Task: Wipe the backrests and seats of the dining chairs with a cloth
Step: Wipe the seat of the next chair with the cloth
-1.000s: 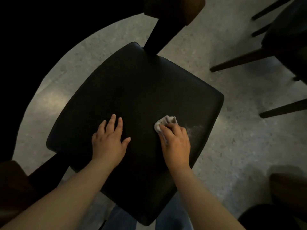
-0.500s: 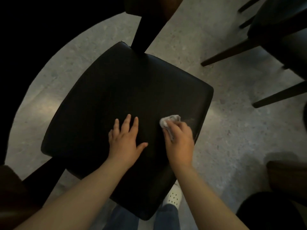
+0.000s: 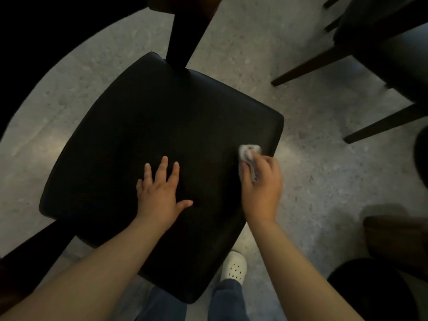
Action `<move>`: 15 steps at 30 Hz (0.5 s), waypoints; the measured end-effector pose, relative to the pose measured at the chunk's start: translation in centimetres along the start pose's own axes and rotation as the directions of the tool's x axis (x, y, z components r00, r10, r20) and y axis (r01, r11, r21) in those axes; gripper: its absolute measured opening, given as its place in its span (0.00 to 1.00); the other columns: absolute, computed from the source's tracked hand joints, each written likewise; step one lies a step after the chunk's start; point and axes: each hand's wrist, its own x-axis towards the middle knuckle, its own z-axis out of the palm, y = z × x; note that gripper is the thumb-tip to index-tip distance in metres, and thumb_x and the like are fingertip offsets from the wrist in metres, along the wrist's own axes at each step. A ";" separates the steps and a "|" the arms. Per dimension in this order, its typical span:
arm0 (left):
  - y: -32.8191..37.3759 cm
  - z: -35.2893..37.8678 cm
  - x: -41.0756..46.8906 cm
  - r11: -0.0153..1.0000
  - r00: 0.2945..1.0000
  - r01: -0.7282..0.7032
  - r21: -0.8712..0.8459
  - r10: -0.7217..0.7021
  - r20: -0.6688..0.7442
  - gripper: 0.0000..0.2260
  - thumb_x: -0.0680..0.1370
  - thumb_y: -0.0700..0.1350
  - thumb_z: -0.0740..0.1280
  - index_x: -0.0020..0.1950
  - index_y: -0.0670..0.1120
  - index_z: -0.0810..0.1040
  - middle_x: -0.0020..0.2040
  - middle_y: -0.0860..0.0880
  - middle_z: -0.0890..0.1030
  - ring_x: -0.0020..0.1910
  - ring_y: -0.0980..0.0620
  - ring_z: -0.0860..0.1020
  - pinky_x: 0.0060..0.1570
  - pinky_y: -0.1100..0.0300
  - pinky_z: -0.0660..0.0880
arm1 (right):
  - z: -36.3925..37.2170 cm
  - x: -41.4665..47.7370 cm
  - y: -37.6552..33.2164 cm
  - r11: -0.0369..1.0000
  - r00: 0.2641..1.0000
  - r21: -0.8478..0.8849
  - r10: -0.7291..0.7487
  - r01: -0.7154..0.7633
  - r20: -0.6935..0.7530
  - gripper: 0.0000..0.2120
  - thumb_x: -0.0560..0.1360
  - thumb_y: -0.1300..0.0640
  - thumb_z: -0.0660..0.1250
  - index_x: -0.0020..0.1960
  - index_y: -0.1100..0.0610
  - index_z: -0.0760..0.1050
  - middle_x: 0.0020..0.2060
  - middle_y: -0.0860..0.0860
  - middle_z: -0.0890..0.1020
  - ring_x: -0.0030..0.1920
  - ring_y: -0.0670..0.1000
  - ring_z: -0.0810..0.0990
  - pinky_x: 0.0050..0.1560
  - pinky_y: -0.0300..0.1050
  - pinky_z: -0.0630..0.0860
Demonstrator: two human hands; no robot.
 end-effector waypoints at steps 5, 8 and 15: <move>0.1 0.2 0.0 1.000 1.000 0.009 0.019 -0.009 -0.010 0.45 0.72 0.65 0.68 0.79 0.56 0.42 0.79 0.50 0.39 0.77 0.39 0.40 0.74 0.39 0.51 | 3.0 -0.6 -1.2 0.918 0.919 -0.224 -0.255 0.328 0.301 0.18 0.77 0.53 0.67 0.66 0.49 0.74 0.60 0.51 0.75 0.56 0.48 0.73 0.53 0.44 0.76; 0.1 -0.2 0.0 1.000 1.000 -0.001 0.017 0.001 0.018 0.45 0.72 0.65 0.67 0.78 0.56 0.41 0.79 0.50 0.38 0.77 0.39 0.40 0.74 0.39 0.51 | 1.9 0.2 0.7 0.894 0.919 -0.276 -0.275 0.353 0.283 0.18 0.78 0.53 0.65 0.67 0.50 0.73 0.58 0.52 0.75 0.54 0.50 0.74 0.51 0.45 0.76; 0.6 -0.8 -0.3 0.999 0.999 -0.002 0.032 0.001 0.046 0.45 0.73 0.64 0.66 0.78 0.55 0.40 0.79 0.50 0.37 0.77 0.38 0.39 0.74 0.39 0.50 | -2.9 1.2 5.0 0.978 0.995 -0.186 0.086 -0.093 -0.047 0.16 0.79 0.52 0.65 0.66 0.54 0.75 0.50 0.48 0.74 0.47 0.47 0.74 0.44 0.35 0.68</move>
